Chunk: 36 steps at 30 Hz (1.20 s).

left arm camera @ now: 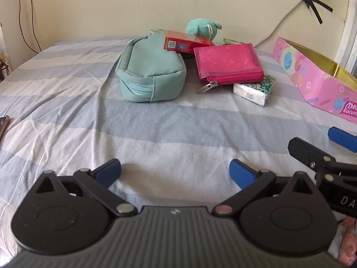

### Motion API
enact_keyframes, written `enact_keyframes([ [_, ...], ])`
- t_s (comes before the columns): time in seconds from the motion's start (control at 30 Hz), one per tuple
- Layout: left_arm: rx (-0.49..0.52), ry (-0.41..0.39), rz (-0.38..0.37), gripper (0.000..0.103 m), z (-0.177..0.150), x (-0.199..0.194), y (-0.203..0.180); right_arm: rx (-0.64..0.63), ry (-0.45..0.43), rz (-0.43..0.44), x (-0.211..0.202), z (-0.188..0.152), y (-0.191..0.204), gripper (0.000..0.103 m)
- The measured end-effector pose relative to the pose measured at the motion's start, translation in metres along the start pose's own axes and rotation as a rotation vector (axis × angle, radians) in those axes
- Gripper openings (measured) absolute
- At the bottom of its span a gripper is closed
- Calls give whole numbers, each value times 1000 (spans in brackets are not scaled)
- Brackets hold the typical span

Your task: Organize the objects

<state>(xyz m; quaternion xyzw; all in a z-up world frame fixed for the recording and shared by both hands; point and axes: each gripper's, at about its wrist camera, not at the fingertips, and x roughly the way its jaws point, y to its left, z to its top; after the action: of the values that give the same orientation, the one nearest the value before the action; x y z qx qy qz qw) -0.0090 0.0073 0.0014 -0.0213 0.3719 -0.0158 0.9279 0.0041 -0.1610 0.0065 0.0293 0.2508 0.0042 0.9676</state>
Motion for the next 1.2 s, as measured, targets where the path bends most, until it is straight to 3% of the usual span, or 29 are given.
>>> enact_keyframes([
  [0.1,-29,-51,-26,103,6,-6,16,-30,-13,1,0,5,3,88],
  [0.23,9,-146,-55,103,22,-17,31,-82,-26,16,5,16,7,82],
  [0.27,19,-165,-70,102,29,-18,33,-100,-30,24,7,20,8,79],
  [0.3,20,-179,-89,94,35,-18,35,-120,-34,32,11,25,10,76],
  [0.4,-2,-194,-233,81,59,-17,35,-185,-31,47,25,39,13,65],
  [0.5,10,-208,-377,78,79,-5,20,-207,-24,35,43,53,10,58],
  [0.6,9,-196,-409,75,92,16,3,-119,2,50,56,66,-5,52],
  [0.7,-34,-125,-434,75,98,41,0,-40,-3,74,61,74,-18,50],
  [0.77,-70,-80,-436,74,97,54,8,-30,-7,77,65,77,-22,49],
  [0.8,-73,-73,-440,67,97,57,11,-27,-6,84,68,79,-23,49],
  [0.97,-123,-32,-525,65,100,65,28,-19,19,141,88,85,-21,46],
  [1.13,-85,-1,-502,69,105,79,10,-1,78,222,110,83,-19,35],
  [1.2,-111,-4,-492,63,106,82,11,12,75,227,111,80,-20,29],
])
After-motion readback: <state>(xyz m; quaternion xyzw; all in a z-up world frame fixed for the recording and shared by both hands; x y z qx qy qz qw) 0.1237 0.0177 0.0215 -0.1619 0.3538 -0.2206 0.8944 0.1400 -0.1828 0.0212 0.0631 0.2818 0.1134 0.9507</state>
